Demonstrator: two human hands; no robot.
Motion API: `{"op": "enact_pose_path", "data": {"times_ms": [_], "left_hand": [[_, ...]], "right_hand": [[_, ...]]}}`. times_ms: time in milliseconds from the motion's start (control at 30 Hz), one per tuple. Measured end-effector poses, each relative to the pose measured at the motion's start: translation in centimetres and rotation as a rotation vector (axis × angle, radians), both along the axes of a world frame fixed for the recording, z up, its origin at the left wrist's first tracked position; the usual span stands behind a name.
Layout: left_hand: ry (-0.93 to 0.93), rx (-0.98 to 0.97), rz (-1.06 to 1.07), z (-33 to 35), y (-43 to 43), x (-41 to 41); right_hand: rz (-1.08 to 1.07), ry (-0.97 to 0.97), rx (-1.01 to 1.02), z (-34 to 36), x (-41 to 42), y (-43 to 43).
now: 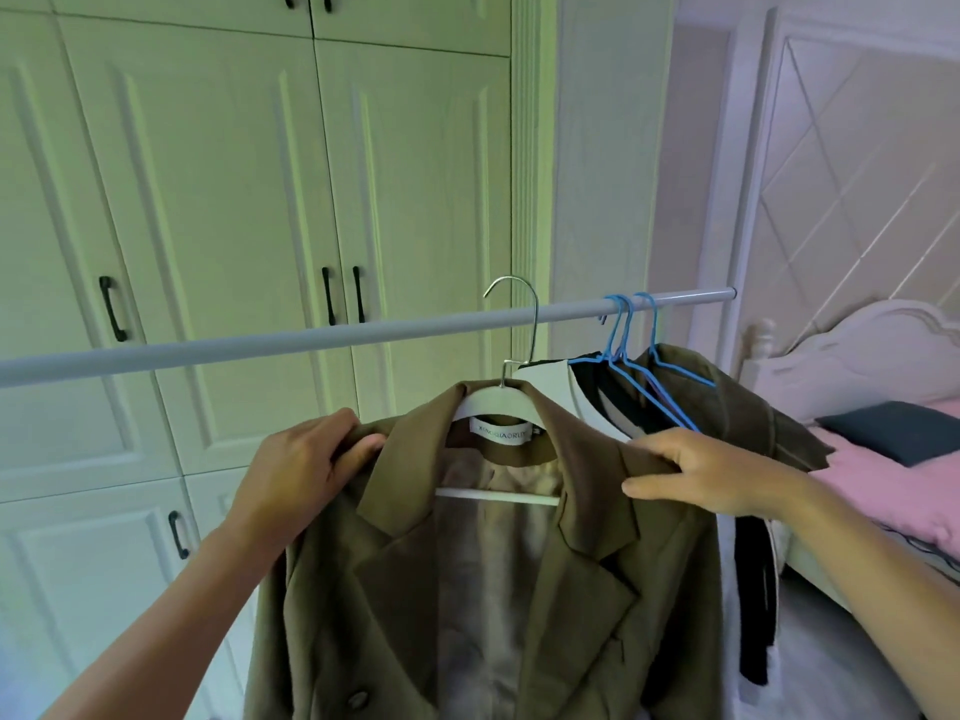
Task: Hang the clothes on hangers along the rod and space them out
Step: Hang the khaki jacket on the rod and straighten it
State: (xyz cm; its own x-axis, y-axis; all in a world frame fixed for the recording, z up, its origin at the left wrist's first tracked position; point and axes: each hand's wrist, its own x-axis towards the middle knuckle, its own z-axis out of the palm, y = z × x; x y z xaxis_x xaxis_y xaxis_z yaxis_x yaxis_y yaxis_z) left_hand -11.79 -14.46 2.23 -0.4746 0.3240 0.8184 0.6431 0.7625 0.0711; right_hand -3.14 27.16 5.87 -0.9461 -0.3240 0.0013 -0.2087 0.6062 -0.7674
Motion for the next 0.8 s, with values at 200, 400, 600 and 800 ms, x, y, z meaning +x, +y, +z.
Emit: {"op": "enact_pose_path", "data": {"times_ms": [200,400,600,800], "left_hand": [[0.046,0.032,-0.035,0.6,1.9,-2.1],[-0.005,0.024,-0.213,0.9,5.4,-4.5],[-0.160,-0.058,-0.246,-0.5,9.8,-7.9],[-0.296,-0.075,-0.254,-0.3,13.9,-12.3]], "right_hand": [[0.007,-0.208,-0.334,-0.8,0.7,2.4],[-0.042,-0.320,-0.446,-0.8,0.8,4.8],[-0.103,-0.407,-0.650,-2.1,1.9,7.5],[-0.141,-0.438,-0.766,-1.9,1.8,9.1]]}}
